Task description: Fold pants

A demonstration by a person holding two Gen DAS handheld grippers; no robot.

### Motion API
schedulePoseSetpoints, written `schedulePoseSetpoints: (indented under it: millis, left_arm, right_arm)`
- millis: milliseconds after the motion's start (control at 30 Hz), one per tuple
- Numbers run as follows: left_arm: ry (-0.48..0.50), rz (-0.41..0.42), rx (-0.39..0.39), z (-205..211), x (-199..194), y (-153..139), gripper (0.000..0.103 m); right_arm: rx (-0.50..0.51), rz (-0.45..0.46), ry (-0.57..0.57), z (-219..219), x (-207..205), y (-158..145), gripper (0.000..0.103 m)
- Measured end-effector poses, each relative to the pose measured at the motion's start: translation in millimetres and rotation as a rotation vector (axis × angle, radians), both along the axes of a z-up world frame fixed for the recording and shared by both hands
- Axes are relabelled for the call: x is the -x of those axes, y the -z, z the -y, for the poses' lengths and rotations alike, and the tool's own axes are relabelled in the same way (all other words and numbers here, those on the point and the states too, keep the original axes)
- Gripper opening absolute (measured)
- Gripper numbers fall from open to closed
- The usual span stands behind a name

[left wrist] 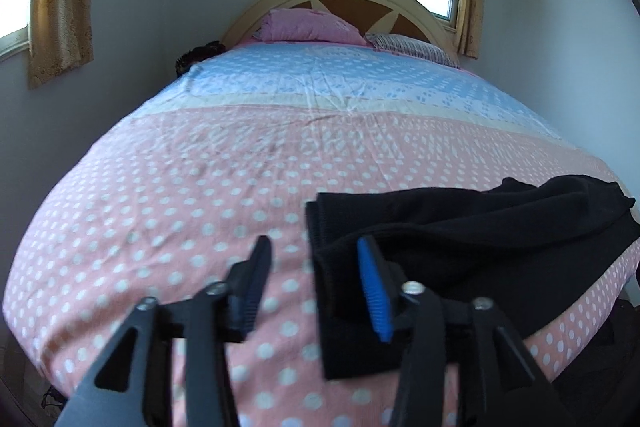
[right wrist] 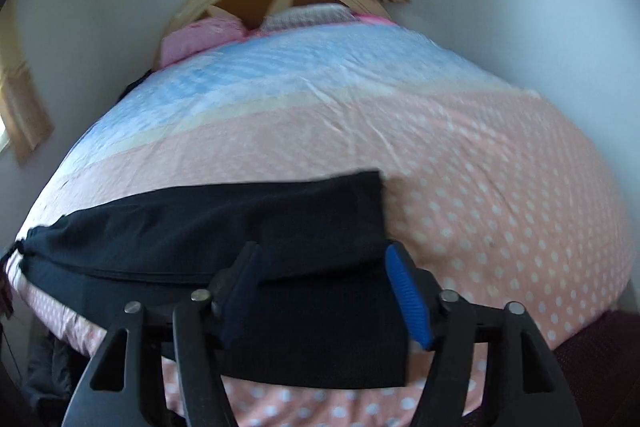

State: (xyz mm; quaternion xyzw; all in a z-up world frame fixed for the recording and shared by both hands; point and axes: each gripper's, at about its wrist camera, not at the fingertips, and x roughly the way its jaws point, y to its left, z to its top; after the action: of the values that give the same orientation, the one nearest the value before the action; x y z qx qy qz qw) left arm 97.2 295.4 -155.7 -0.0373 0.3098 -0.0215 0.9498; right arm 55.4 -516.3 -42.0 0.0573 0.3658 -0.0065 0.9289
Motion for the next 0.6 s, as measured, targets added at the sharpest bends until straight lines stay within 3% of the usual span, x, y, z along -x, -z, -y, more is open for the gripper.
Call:
schedulePoseSetpoints:
  millis: [33,100,233,267,333,600]
  left_arm:
    - [-0.006,0.006,-0.005,-5.1,5.5,-0.3,0.064]
    - [-0.025,0.001,-0.019,-17.1,16.8,0.9,0.066]
    - [-0.044,-0.032,0.058,-35.6,33.5,5.7,0.063]
    - [-0.036,-0.032,0.076,-35.5,37.3,5.2,0.056]
    - [-0.003,-0.033,0.122,-31.0,40.8,3.6,0.047]
    - [0.056,-0.105,0.334,-14.1,35.5,1.0,0.047]
  right_arm:
    - [0.03,0.015,-0.031,-14.6,1.7,-6.6,0.066]
    - [0.099,0.032,-0.094,-48.3,2.5,-17.5,0.066]
    - [0.162,0.046,-0.226,-107.9,-0.1,-24.5,0.066]
    - [0.176,0.041,-0.256,-122.1,-1.2,-23.3,0.066]
    - [0.221,0.025,-0.337,-160.5,-4.6,-15.9,0.066]
    - [0.459,-0.035,-0.594,-277.5,-8.3,40.1,0.066]
